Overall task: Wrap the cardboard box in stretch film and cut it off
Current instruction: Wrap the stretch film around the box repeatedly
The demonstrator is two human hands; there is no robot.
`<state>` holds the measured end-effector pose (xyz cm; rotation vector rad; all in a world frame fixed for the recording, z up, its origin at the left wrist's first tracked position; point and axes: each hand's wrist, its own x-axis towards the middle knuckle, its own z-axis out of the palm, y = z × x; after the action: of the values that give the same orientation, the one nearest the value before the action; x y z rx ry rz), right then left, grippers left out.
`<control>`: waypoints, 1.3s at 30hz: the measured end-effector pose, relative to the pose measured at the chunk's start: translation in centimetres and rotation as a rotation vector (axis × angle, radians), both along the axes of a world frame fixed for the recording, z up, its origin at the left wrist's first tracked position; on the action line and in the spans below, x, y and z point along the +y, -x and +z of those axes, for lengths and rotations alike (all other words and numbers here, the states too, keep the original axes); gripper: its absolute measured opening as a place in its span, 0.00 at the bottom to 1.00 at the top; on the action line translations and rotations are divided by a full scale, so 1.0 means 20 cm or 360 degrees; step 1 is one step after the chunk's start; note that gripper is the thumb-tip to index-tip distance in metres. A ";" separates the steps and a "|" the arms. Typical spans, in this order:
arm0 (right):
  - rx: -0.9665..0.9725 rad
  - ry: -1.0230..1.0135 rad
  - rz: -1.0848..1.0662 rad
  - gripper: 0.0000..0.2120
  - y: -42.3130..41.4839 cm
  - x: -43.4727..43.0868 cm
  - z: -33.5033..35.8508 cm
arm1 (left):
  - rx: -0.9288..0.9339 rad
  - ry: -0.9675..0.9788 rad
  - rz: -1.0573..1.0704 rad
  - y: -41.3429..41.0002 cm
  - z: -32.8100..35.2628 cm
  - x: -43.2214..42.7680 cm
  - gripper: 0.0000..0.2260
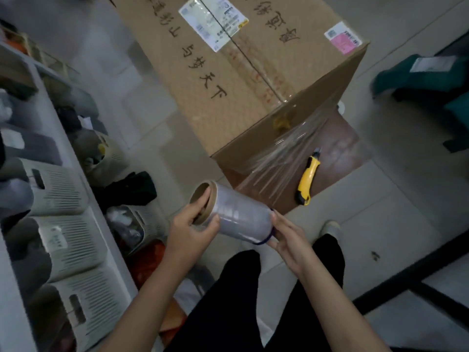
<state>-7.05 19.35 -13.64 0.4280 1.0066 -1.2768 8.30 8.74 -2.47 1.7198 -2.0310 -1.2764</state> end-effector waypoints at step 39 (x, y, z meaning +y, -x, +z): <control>-0.0204 -0.0037 -0.1360 0.16 -1.13 -1.09 0.08 | -0.0055 0.0090 -0.1365 -0.34 0.02 -1.51 0.23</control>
<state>15.58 -2.38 -12.01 1.0122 0.7383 -1.9588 15.12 -21.43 -1.99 0.8229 -2.9225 -1.3399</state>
